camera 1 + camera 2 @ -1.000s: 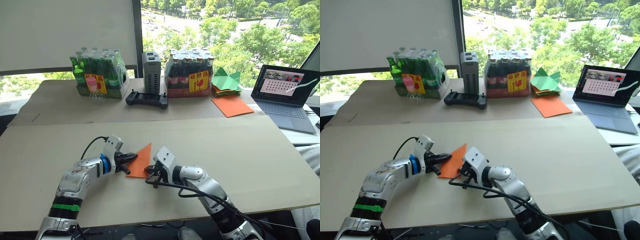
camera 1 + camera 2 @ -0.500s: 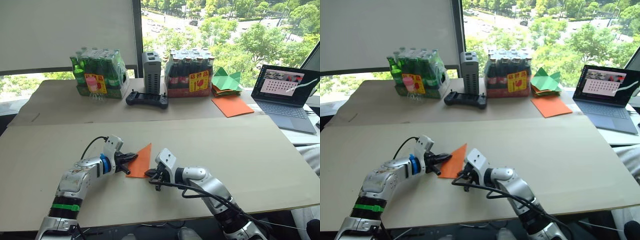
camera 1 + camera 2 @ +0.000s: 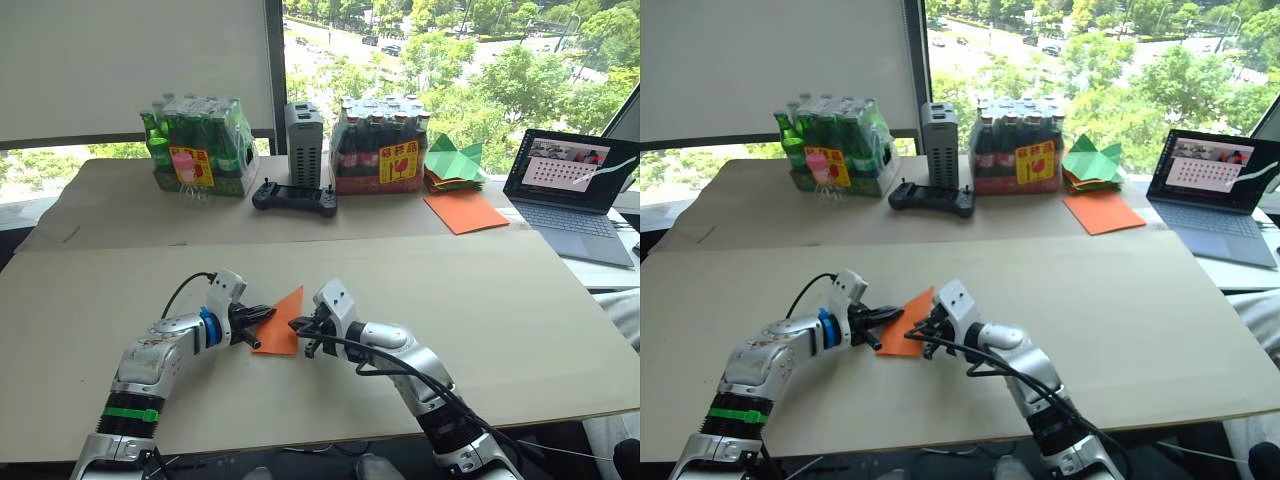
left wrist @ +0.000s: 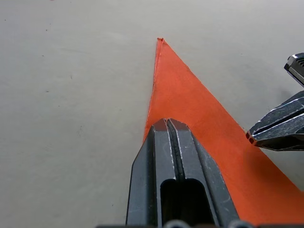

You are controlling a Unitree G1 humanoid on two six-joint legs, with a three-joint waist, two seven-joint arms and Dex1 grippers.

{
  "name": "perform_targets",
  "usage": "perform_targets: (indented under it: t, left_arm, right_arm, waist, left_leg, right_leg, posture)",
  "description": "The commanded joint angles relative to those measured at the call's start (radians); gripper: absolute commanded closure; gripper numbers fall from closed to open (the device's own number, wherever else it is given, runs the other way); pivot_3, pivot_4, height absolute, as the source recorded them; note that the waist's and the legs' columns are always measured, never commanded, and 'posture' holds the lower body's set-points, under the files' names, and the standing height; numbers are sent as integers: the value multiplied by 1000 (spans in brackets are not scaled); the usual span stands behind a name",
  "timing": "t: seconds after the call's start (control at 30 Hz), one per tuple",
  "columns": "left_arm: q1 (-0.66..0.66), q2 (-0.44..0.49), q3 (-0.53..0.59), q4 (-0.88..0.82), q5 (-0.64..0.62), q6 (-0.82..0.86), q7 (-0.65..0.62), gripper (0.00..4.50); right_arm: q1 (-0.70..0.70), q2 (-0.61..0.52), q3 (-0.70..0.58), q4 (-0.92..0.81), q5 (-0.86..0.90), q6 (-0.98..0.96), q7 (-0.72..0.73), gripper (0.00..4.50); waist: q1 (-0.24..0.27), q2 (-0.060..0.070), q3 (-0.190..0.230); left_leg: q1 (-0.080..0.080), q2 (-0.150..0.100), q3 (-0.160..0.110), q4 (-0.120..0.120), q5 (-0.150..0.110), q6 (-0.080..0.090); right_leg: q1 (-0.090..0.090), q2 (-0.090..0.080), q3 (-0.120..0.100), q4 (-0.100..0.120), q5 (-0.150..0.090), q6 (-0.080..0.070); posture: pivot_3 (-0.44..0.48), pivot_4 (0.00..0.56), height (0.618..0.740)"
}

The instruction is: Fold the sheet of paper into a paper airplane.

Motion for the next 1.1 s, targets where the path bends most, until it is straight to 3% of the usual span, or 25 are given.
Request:
perform_targets:
  t: [0.03,0.6,0.9,1.1]
  left_arm:
    - [9,13,9,-1,8,12,10,4500]
    - [-17,12,70,-11,-39,51,24,4500]
    - [24,2,31,-21,-13,37,30,4500]
    - [-46,-32,73,-61,-78,90,43,4500]
  right_arm:
    - [-11,7,3,-14,2,-36,-3,4478]
    - [-2,16,76,83,-61,-63,-33,4478]
    - [-56,53,54,137,-74,-97,-59,4478]
    - [-36,33,100,147,-118,-98,-52,4478]
  waist:
    - [0,0,0]
    - [-3,0,0]
    - [0,0,0]
    - [6,0,0]
  left_leg:
    - [0,0,0,0,0,0]
    - [0,0,0,0,0,0]
    - [0,0,0,0,0,0]
    - [0,0,0,0,0,0]
  right_leg:
    - [0,0,0,0,0,0]
    - [0,0,0,0,0,0]
    - [0,0,0,0,0,0]
    - [0,-1,0,0,0,0]
  posture:
    - [0,150,740]
    - [0,150,740]
    - [0,150,740]
    - [0,150,740]
